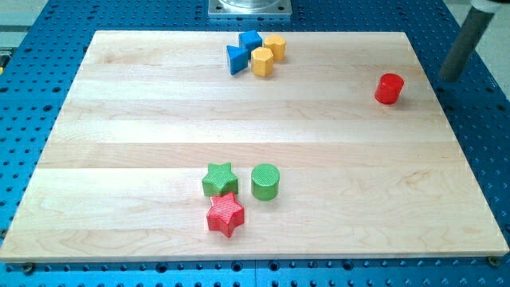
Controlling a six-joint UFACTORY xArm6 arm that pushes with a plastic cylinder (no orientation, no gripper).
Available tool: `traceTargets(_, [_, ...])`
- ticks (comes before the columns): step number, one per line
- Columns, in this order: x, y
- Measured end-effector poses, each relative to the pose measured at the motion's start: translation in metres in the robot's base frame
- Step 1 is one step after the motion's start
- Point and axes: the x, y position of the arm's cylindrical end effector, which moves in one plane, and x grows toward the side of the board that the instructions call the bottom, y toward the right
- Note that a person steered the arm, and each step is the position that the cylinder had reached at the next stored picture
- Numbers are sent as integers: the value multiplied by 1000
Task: Place the red circle below the hexagon
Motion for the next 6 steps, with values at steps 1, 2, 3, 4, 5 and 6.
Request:
traceTargets(1, [23,-129])
traceTargets(2, [0,-251])
traceTargets(3, [25,-233])
traceTargets(4, [98,-293])
traceTargets(5, [73,-335])
traceTargets(6, [36,-315])
